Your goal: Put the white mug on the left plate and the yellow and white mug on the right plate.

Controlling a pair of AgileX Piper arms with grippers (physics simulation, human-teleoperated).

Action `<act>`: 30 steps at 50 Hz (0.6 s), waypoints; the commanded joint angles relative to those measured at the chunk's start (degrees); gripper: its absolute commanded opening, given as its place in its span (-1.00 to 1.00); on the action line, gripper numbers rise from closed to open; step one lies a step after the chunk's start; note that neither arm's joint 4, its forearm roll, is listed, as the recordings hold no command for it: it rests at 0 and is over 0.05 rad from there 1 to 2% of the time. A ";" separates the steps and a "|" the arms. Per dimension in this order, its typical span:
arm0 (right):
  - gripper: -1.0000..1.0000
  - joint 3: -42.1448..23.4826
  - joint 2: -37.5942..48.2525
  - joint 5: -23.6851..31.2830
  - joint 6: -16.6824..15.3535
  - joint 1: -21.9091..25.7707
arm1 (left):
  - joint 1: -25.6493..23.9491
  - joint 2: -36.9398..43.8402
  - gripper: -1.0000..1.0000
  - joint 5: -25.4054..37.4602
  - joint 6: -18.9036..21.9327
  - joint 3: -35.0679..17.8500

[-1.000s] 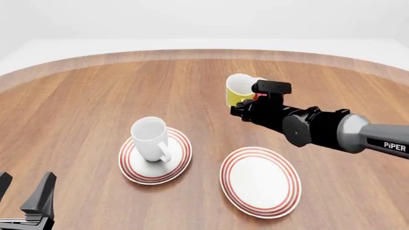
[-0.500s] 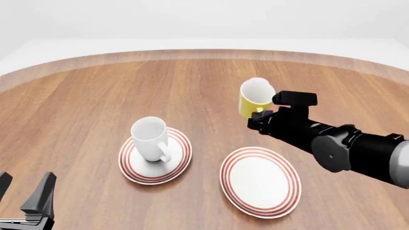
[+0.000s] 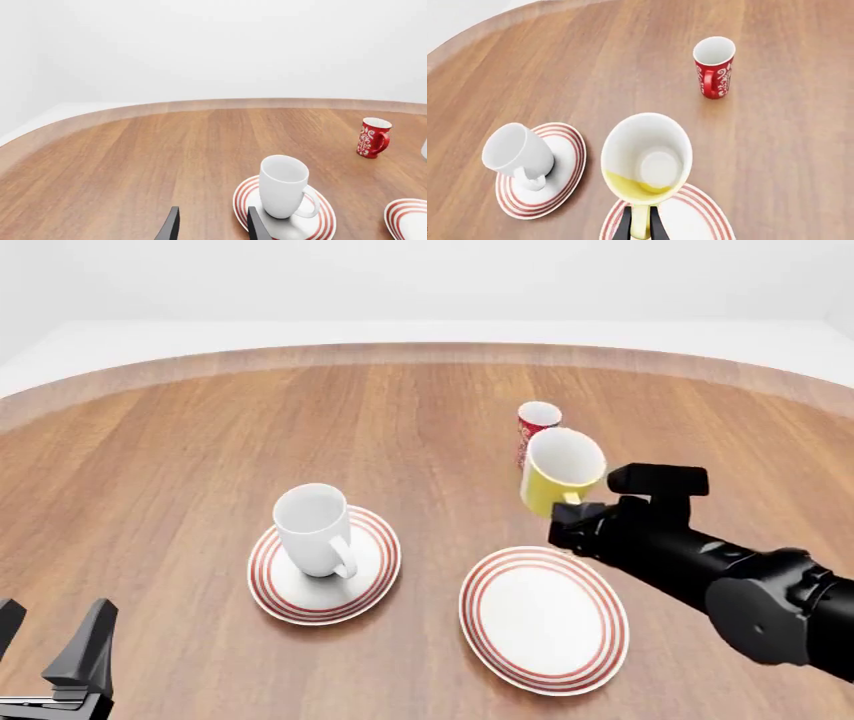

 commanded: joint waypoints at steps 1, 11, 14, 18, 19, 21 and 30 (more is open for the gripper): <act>-1.00 4.40 -3.87 -0.28 0.53 0.20 | 0.00 0.00 1.00 0.00 0.00 0.00; -1.00 7.31 -6.82 0.26 0.70 0.41 | 0.00 0.00 1.00 0.00 0.00 0.00; -1.00 8.59 -7.15 -0.13 0.70 0.75 | 0.00 0.00 1.00 0.00 0.00 0.00; -1.00 9.37 -7.90 -0.11 0.80 0.75 | 0.00 0.00 1.00 0.00 0.00 0.00; -1.00 9.53 -8.25 0.00 0.85 0.75 | 0.00 0.00 1.00 0.00 0.00 0.00; -1.00 10.26 -9.04 0.02 0.98 0.63 | 0.00 0.00 1.00 0.00 0.00 0.00; -1.00 12.72 -10.11 -1.17 1.50 0.77 | 0.00 0.00 1.00 0.00 0.00 0.00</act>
